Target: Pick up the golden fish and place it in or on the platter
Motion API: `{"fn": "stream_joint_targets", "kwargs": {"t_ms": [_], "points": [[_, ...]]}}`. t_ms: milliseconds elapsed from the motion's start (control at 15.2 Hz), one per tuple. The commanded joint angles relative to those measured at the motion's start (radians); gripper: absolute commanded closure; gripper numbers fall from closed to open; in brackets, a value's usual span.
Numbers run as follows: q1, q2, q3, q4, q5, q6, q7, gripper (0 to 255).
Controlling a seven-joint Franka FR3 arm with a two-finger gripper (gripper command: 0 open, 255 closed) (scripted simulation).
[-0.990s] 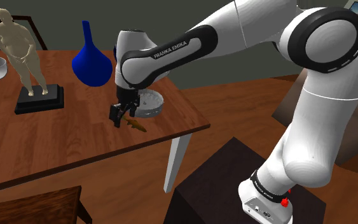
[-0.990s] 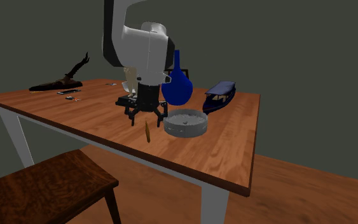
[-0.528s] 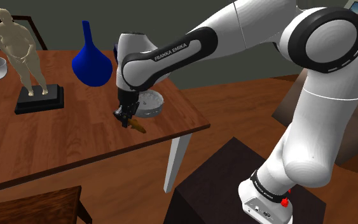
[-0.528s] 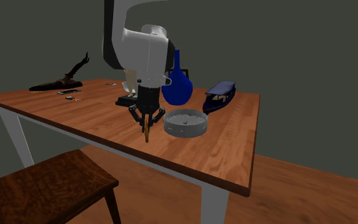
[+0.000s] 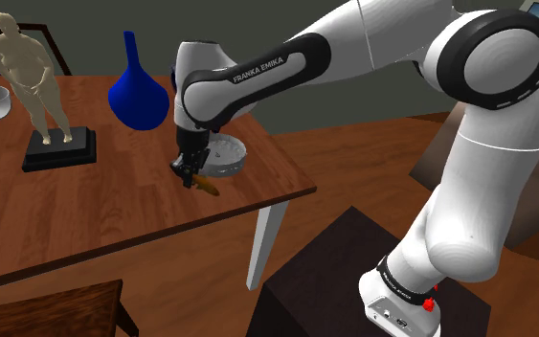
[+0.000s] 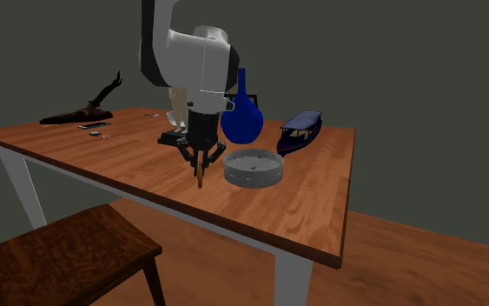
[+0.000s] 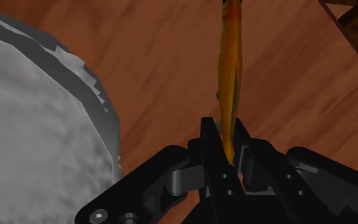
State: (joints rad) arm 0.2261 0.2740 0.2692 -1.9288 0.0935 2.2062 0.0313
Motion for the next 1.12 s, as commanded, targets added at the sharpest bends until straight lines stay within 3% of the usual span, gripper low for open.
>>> {"fn": "stream_joint_targets", "kwargs": {"t_ms": [0,1056], "points": [[-0.002,-0.015,0.001,0.007,0.003,-0.023,0.0,255],[-0.009,-0.093,0.004,0.127,0.014,-0.217,0.013,255]]}}
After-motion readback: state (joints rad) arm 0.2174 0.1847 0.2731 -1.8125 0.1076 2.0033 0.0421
